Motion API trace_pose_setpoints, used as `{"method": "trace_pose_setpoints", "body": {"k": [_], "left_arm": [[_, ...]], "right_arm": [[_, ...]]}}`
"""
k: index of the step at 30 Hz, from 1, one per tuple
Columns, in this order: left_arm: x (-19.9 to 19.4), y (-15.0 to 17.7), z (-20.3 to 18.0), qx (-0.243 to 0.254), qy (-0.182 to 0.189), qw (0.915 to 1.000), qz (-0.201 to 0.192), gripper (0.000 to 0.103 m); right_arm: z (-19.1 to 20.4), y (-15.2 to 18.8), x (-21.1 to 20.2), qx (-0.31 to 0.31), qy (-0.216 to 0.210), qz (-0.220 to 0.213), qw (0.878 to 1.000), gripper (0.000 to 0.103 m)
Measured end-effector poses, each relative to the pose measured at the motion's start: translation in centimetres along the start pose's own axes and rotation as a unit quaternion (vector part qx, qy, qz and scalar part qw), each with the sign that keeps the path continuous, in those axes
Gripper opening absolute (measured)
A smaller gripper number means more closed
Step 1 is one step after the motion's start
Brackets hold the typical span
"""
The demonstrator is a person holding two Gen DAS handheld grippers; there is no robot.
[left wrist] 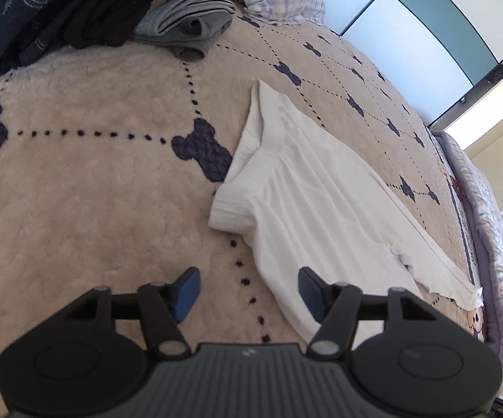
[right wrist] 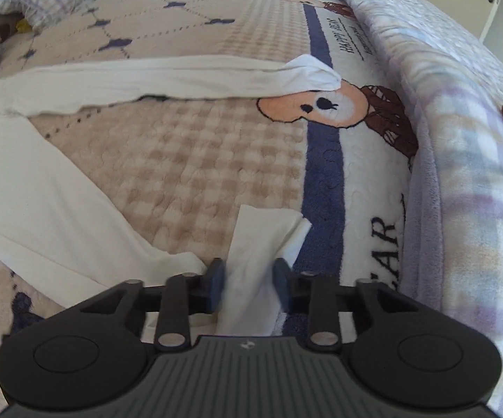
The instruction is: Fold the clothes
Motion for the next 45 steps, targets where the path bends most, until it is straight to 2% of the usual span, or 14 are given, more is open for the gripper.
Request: {"method": "trace_pose_setpoints", "body": {"k": [1,2,6,9,12,15,20,25,27,29,36,38,41,45], "left_arm": [[0.4,0.1,0.1,-0.003,-0.005,1.0,-0.003,0.003],[0.8,0.0,0.2,-0.01,-0.009,0.9999,-0.008,0.0],[-0.9,-2.7,0.5,-0.041,-0.001,0.9967,-0.07,0.0],[-4.1,-5.5,0.4,-0.048,0.029,0.9901,-0.128,0.0],[-5.9,-6.3,0.9,-0.04,0.035,0.9891,-0.137,0.0],[-5.8,-5.7,1.6,-0.022,0.021,0.9929,-0.115,0.0],[-4.9,-4.4,3.1,-0.003,0.001,0.9971,-0.077,0.0],[-4.8,-4.3,3.0,0.003,0.004,0.9975,-0.07,0.0],[-4.6,-4.1,2.9,0.004,0.004,0.9977,-0.068,0.0],[-4.3,-3.9,2.8,0.006,0.003,0.9979,-0.065,0.0],[-3.5,-3.4,2.5,0.01,0.0,0.9983,-0.058,0.0],[-3.6,-3.5,2.8,0.009,-0.002,0.9982,-0.06,0.0],[-4.1,-3.9,3.4,-0.002,0.0,0.9977,-0.068,0.0],[-4.8,-4.5,3.3,-0.002,0.014,0.997,-0.076,0.0]], "right_arm": [[-0.2,-0.4,-0.3,0.0,0.009,-0.011,1.0,0.009],[-0.3,-0.8,-0.5,-0.001,0.018,-0.022,1.0,0.008],[-2.7,-3.8,-4.4,0.045,0.033,-0.132,0.99,0.008],[-4.8,-5.6,-8.8,0.121,0.002,-0.248,0.961,0.008],[-7.6,-5.7,-10.9,0.212,-0.031,-0.286,0.934,0.008],[-9.4,-4.5,-8.7,0.237,-0.042,-0.228,0.943,0.01],[-9.7,-0.1,-3.1,0.172,0.014,-0.067,0.983,0.014],[-9.7,-0.6,-4.7,0.176,-0.014,-0.102,0.979,0.016],[-9.1,-0.8,-4.3,0.195,-0.046,-0.104,0.974,0.028],[-7.7,-1.0,-3.3,0.205,-0.064,-0.091,0.972,0.037],[-4.6,-1.1,0.6,0.224,-0.053,-0.03,0.973,0.037],[-3.4,-0.9,1.4,0.178,-0.027,-0.015,0.983,0.031],[-4.4,-1.7,-0.4,0.171,0.003,-0.048,0.984,0.002],[-7.7,-2.7,-3.9,0.214,0.034,-0.113,0.97,0.0]]}}
Point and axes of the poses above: each gripper's, at about its wrist camera, not at the fingertips, and x roughly the way its jaws point, z to its left, y to its underside, the point moved 4 cm from there along x, roughly the way its jaws point, and after that the axes turned 13 degrees about -z, right-handed, at the moved point
